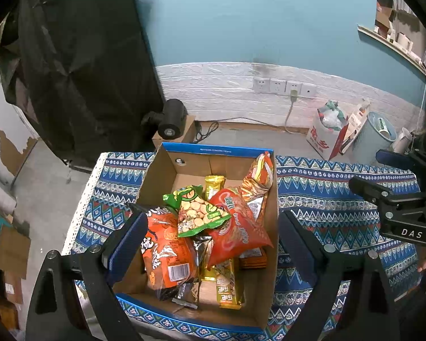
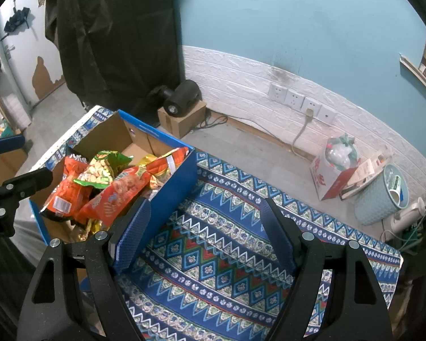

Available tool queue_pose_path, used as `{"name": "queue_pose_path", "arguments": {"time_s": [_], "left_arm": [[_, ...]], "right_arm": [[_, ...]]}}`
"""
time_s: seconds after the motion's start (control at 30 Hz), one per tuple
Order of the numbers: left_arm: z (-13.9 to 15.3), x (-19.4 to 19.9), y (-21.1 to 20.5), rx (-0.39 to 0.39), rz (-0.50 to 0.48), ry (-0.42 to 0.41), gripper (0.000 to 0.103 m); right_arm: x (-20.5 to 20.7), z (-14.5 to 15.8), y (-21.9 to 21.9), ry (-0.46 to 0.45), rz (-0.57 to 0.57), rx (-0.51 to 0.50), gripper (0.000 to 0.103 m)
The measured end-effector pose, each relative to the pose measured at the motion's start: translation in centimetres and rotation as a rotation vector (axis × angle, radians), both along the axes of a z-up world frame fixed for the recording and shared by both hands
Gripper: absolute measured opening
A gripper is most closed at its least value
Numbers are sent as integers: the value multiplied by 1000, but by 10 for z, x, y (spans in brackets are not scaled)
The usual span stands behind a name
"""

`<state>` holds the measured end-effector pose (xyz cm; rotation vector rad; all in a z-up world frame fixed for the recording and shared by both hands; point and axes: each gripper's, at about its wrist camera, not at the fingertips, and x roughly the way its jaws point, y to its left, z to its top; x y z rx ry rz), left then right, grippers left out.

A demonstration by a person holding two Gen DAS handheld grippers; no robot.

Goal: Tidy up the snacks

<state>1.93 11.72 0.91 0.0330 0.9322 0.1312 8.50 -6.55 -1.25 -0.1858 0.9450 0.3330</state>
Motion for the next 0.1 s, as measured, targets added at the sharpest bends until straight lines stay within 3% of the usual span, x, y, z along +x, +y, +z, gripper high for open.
{"name": "queue_pose_path", "arguments": {"time_s": [0.1], "left_arm": [[0,0,0,1,-1,2,94]], "right_arm": [[0,0,0,0,0,0,78]]}}
